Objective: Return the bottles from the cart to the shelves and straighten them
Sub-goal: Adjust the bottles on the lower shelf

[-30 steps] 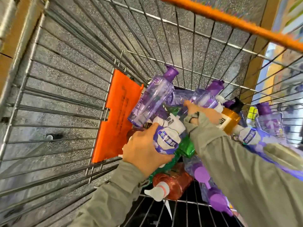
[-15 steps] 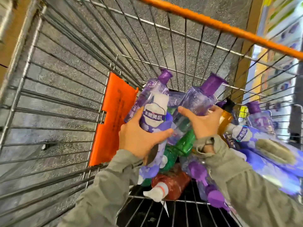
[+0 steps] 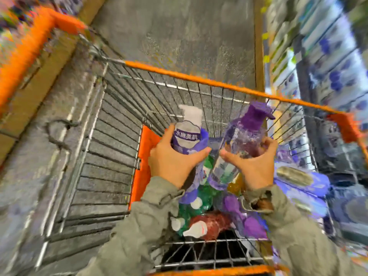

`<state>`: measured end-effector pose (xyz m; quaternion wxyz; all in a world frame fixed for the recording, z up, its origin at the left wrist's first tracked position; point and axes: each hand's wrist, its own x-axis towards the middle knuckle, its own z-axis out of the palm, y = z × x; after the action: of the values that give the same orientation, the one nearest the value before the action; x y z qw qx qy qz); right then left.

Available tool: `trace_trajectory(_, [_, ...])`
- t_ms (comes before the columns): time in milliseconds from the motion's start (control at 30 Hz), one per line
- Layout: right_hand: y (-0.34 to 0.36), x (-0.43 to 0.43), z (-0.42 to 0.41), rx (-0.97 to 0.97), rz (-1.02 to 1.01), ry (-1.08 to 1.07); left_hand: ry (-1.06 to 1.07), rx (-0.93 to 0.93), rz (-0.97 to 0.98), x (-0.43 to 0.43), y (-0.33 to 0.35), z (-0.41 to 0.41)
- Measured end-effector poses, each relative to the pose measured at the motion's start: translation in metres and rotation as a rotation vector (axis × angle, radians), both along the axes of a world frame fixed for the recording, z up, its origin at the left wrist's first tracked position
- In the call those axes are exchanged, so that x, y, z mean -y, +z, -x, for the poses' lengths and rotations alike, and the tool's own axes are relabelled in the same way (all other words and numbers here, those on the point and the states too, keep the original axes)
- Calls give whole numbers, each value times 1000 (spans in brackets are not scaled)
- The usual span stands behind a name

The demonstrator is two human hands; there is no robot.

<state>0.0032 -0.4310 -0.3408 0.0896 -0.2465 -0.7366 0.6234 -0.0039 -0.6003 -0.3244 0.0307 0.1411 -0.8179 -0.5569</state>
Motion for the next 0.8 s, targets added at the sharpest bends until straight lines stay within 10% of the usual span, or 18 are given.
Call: trace_trajectory(800, [243, -47, -161, -484, -122, -327, -264, -423, -160, -60, 247, -83])
